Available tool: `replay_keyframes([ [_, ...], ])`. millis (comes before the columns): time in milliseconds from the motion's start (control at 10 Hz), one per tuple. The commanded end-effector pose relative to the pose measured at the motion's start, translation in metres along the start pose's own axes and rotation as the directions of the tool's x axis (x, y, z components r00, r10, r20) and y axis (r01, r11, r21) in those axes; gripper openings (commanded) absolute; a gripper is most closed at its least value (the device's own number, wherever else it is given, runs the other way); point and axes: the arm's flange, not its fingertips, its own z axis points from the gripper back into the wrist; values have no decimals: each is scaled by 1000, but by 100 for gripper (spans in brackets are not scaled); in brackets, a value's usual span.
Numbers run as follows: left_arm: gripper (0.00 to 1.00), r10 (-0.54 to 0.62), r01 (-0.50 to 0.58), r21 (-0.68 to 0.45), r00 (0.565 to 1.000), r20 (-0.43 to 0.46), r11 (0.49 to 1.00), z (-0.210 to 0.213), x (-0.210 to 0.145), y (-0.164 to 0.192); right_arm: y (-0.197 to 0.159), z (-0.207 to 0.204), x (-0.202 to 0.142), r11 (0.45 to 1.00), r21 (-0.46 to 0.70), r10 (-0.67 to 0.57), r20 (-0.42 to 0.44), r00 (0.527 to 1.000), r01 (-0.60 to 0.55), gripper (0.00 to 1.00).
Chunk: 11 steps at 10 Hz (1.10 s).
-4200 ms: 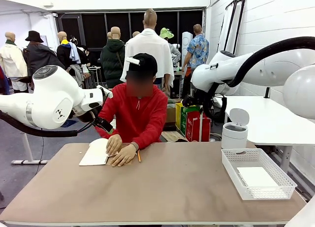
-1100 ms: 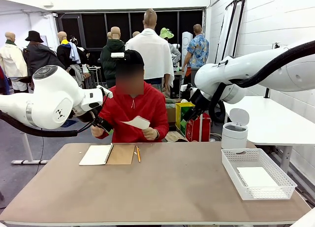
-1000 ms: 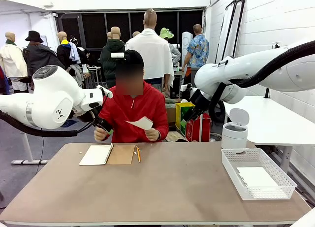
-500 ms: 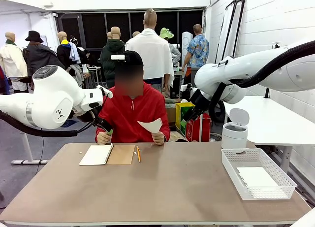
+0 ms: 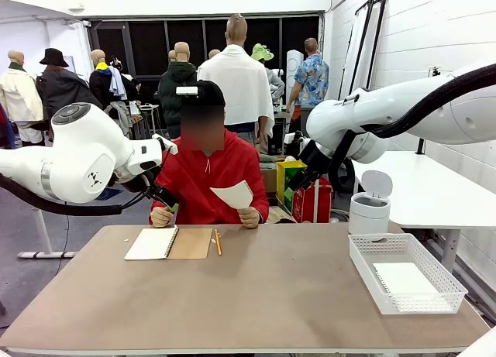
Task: Sort the paper based on its condition.
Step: If a person hands you a paper, place it in the Organizing basket , and if it's crumpled, put it in the Trash can.
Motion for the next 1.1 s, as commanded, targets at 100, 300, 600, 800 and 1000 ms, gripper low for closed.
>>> replay_keyframes([
  [100, 100, 2, -2, -1, 1000, -3, 1000, 0, -1, 1, -11, -4, 13, 978, -14, -207, 18, 978, 207, 100],
  [300, 100, 2, -2, -1, 1000, -3, 1000, 0, -1, 1, -18, -5, 27, 905, -3, -424, 28, 905, 425, 100],
  [600, 100, 2, -2, -1, 1000, -3, 1000, 0, -1, 1, -38, -17, 24, 672, 30, -741, 12, 672, 740, 100],
  [800, 100, 2, -2, -1, 1000, -3, 1000, 0, -1, 1, -46, -25, 16, 570, 43, -820, -46, 571, 821, 100],
  [1000, 100, 2, -2, -1, 1000, -3, 1000, 0, -1, 1, -47, -25, 10, 627, 0, -779, -26, 627, 779, 100],
])
